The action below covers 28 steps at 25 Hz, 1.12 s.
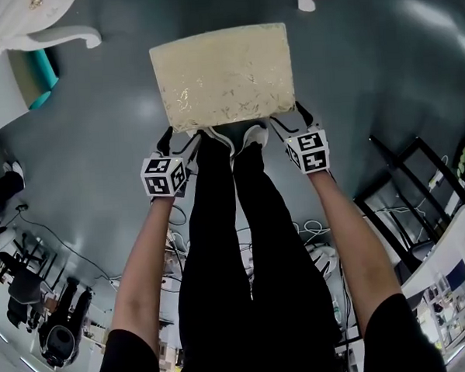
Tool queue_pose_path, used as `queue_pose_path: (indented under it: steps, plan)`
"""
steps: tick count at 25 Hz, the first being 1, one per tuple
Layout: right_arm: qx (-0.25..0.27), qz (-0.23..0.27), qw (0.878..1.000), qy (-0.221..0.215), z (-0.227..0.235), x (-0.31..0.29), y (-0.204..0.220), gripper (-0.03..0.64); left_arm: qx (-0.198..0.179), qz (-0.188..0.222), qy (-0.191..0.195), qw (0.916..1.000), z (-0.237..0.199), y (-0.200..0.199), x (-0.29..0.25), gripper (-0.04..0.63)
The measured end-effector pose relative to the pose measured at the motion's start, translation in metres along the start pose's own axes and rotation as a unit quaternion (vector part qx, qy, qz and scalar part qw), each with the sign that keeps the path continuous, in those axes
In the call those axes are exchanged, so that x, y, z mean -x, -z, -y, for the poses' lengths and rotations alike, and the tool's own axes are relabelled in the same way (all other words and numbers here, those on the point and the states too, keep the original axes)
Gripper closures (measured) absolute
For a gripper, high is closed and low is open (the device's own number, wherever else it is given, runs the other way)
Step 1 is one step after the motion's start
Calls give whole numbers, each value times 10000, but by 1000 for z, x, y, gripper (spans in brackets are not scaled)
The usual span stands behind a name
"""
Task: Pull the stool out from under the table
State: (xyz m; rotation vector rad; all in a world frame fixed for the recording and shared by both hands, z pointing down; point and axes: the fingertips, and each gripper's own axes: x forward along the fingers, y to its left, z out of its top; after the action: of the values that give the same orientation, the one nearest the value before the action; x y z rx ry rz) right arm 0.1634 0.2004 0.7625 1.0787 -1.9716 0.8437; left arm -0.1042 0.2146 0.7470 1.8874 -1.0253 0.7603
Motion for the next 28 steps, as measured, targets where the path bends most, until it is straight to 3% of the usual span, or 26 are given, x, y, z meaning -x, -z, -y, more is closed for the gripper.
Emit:
queue_pose_path:
  steps: [3,6,10,20,25,28]
  plan:
    - [-261,134,9995,-89,-4,9,-14,252,78,297,146,9994,13,-24,15,224]
    - [-281,286,9991,-169,-12,26,-32,252,-110,515,335,9981,43,-47,31,224]
    - [-725,534,9957,-206,-20,57,-60,252,-381,812,704,9935,90,-84,55,224]
    - [-214,1720,9838,-456,-66,214,-173,252,-350,1448,790,9857,190,-161,156,224]
    - [-110,2215,9744,-376,-78,291,-197,252,-356,1914,838,9773,233,-193,213,224]
    - [-83,2546,9659,-455,-88,319,-236,252,-295,2284,766,9701,243,-218,246,224]
